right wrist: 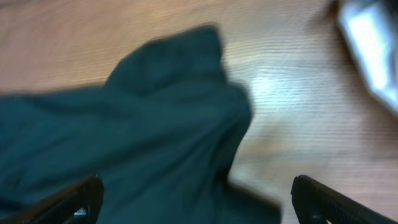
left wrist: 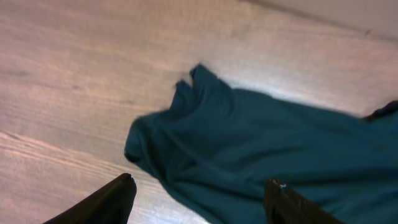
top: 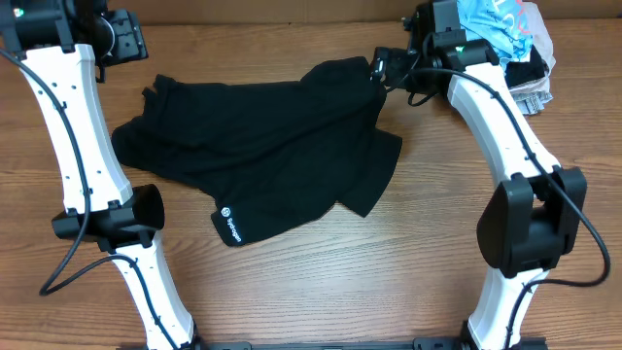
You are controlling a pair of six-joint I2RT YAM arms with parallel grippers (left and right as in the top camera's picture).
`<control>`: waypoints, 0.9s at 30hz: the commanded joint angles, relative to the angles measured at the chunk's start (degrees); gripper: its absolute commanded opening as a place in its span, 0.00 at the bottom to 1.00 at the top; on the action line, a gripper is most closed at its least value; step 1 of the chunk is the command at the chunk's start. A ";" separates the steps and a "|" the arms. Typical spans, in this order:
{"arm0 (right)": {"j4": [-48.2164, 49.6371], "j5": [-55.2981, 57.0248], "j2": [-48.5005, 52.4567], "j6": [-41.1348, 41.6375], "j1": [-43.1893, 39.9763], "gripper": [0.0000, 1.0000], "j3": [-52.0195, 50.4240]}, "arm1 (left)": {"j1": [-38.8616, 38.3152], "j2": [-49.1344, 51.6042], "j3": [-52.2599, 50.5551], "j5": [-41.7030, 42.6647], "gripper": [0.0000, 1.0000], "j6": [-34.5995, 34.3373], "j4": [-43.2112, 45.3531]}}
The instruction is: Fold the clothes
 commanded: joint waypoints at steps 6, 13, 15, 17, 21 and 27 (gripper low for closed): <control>-9.68 -7.50 -4.42 -0.20 4.90 1.00 1.46 | 2.69 1.03 -17.55 -3.06 0.56 -8.00 -0.15; -14.16 -4.96 -4.42 -0.44 6.14 0.99 1.07 | 7.82 0.85 -23.85 -0.46 0.49 -8.98 -0.17; -14.93 -4.66 -4.42 -0.48 6.16 0.99 0.85 | 9.05 0.66 -25.64 -0.24 0.48 -9.03 -0.17; -15.58 -4.66 -4.37 -0.59 6.16 0.99 0.74 | 10.10 0.63 -27.12 -0.24 0.45 -9.22 -0.15; -16.37 -4.66 -4.15 -0.61 6.16 0.98 0.70 | 12.04 0.55 -30.14 -0.26 0.43 -9.46 0.66; -17.00 -4.68 -3.89 -0.61 6.21 0.98 0.70 | 14.14 0.55 -33.64 -0.28 0.42 -9.64 3.28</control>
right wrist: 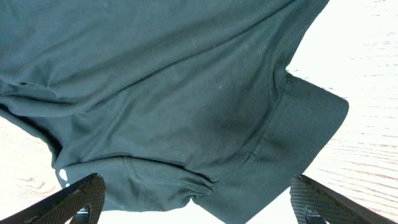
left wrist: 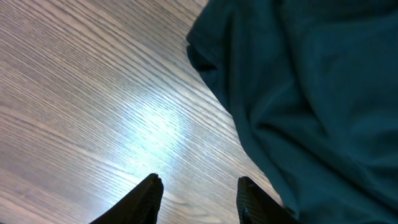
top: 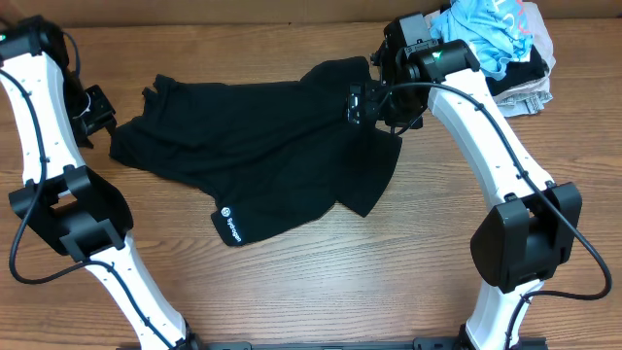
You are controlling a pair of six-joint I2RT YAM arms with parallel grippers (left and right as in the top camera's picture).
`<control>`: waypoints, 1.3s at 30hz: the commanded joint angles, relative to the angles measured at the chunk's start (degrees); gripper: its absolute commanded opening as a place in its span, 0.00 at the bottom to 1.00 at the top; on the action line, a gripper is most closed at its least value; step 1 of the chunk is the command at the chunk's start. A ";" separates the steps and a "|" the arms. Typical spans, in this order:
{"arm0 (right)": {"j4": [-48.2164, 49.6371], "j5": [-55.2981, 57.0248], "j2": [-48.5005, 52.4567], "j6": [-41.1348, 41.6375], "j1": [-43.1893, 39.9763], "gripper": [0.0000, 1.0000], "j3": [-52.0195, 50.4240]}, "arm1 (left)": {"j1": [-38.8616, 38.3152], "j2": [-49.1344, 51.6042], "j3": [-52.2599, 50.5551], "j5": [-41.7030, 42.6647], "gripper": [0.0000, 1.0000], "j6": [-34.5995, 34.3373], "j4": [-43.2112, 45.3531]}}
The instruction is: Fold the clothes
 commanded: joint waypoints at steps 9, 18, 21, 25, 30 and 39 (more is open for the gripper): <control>-0.24 0.59 -0.92 -0.48 0.33 0.99 0.26 | 1.57 -6.49 -19.91 0.50 0.43 -0.74 15.04; -0.11 0.57 -0.92 -0.48 0.33 0.99 0.26 | 2.40 -21.57 -50.49 1.81 0.60 -0.74 43.89; -0.11 0.57 -0.92 -0.48 0.33 0.99 0.26 | 2.36 -21.24 -54.23 2.01 0.58 -0.74 49.05; -0.17 0.55 -0.92 -0.46 0.33 0.99 0.26 | 2.36 -21.20 -58.34 2.54 0.50 -0.79 55.28; -0.09 0.55 -0.92 -0.46 0.35 0.99 0.26 | 2.36 -21.18 -59.56 2.82 0.41 -0.81 58.80; -0.15 0.57 -0.92 -0.50 0.35 0.99 0.26 | 2.36 -20.92 -59.58 2.64 0.39 -1.84 64.74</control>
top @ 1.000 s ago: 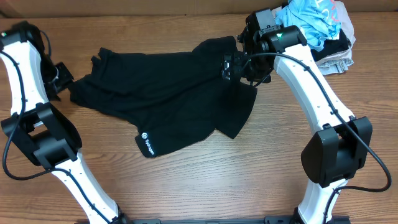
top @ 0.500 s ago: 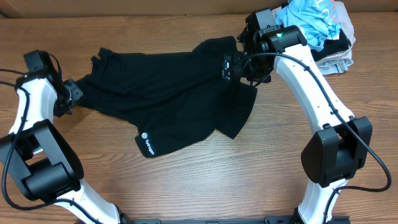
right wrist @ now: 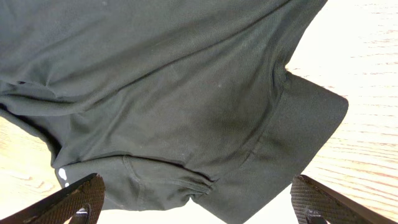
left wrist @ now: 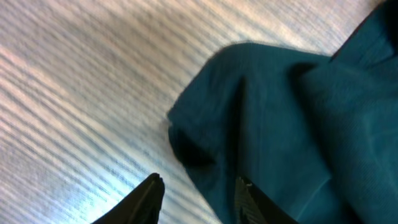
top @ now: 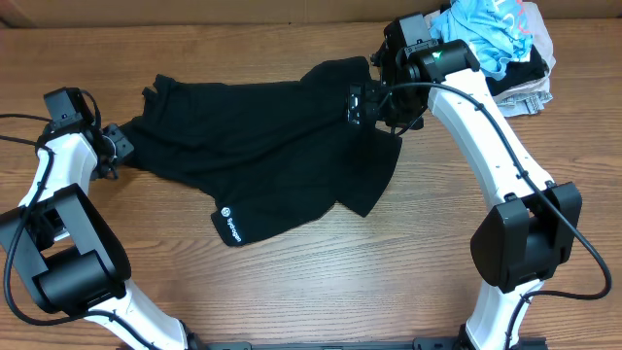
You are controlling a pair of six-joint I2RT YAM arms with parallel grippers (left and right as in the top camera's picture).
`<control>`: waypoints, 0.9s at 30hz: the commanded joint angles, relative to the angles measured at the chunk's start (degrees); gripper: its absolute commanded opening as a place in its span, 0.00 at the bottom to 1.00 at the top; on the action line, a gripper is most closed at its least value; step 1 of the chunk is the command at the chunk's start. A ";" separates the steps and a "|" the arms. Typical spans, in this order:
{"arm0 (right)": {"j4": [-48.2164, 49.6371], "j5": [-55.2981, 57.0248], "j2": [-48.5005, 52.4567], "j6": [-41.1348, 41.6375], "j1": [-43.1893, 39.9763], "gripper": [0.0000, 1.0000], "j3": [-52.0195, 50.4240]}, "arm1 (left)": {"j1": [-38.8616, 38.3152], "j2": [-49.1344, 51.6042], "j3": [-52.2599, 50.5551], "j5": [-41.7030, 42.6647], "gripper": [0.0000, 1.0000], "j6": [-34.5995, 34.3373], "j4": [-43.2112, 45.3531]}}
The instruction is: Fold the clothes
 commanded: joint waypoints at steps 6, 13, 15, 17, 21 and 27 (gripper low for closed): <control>0.07 0.55 -0.92 -0.46 0.35 0.99 0.26 | 0.42 1.07 -0.17 0.20 0.32 -0.83 0.55; -1.18 0.57 -0.92 -0.46 0.35 0.99 0.26 | 0.42 4.92 -0.17 -0.90 0.33 -2.36 0.46; -1.77 0.55 -0.92 -0.46 0.35 0.99 0.26 | 0.42 6.01 -0.17 -1.29 0.33 -2.34 0.90; -2.01 0.52 -0.92 -0.44 0.39 0.99 0.26 | 0.42 6.69 -0.17 -1.77 0.33 -2.32 1.70; -1.97 0.55 -0.92 -0.42 1.40 0.98 0.26 | 0.42 7.28 -0.17 -2.10 0.40 -2.32 3.06; -2.01 0.55 -0.74 -0.37 5.44 0.98 0.22 | 0.31 7.28 -0.17 -2.08 0.41 -2.32 4.33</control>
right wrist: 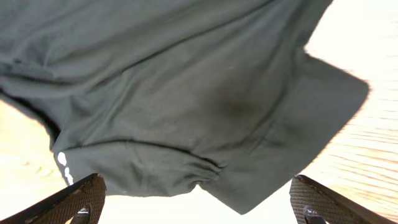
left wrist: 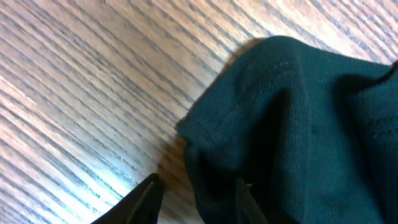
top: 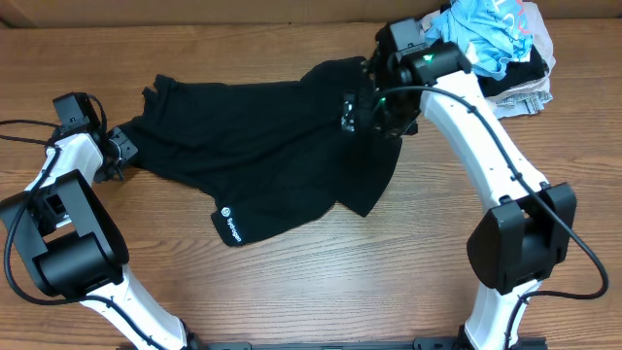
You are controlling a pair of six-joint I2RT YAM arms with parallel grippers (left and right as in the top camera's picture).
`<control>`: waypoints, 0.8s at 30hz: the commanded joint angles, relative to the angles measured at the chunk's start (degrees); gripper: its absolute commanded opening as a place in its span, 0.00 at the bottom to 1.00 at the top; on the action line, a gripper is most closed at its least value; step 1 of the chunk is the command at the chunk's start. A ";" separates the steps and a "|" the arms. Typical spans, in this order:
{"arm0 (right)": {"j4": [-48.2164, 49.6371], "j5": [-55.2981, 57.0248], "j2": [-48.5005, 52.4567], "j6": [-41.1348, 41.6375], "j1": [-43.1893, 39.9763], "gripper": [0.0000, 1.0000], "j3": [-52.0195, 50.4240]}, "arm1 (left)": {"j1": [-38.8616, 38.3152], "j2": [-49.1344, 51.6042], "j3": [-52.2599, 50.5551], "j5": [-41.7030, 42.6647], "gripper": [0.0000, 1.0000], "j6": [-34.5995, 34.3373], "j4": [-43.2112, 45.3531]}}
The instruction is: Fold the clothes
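Note:
A black T-shirt [top: 262, 146] lies crumpled across the wooden table [top: 321, 282], with a small white logo near its front hem. Low on the table, my left gripper [top: 115, 148] is at the shirt's left corner. In the left wrist view that dark corner [left wrist: 280, 112] reaches in between the fingers, and the left gripper [left wrist: 196, 202] is open around it. My right gripper [top: 374, 112] hangs above the shirt's right part. It shows wide open [right wrist: 199, 205] in its wrist view, with the sleeve [right wrist: 323, 106] well below it.
A pile of other clothes [top: 501, 39] sits at the back right corner, a light blue garment on top of black and grey ones. The table's back edge runs just behind the shirt.
My left gripper has closed in on the shirt's left corner, and the cloth edge now lies between its fingers. The right gripper has shifted a little to the left over the shirt.
At first my left gripper was up at the back left and the right one by the shirt's back right corner. Then the left was down on the table left of the shirt, the right open over the right sleeve. The left has since reached the left corner.

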 commanded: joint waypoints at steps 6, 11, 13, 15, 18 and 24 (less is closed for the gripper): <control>-0.59 0.11 -0.68 1.42 8.26 0.97 -2.03 | 0.31 1.88 0.02 -0.37 0.04 -0.55 0.72; 0.04 -0.35 -0.68 3.78 13.14 0.96 -4.28 | 0.31 0.33 5.33 0.94 0.04 -0.28 -7.82; 0.17 -0.35 -0.63 4.68 15.37 0.95 -5.49 | 0.31 -0.98 9.49 0.87 0.04 0.87 -13.57; -0.15 -0.28 -0.33 5.60 17.38 0.95 -6.64 | 0.31 -3.19 16.33 0.90 0.04 1.64 -21.62; 0.22 -0.31 -0.24 7.85 18.27 0.95 -8.68 | 0.31 -5.97 23.56 0.90 0.04 1.62 -29.05; -1.53 -0.31 -0.20 7.82 17.57 0.95 -10.40 | 0.31 -12.76 30.47 0.70 0.04 1.64 -38.14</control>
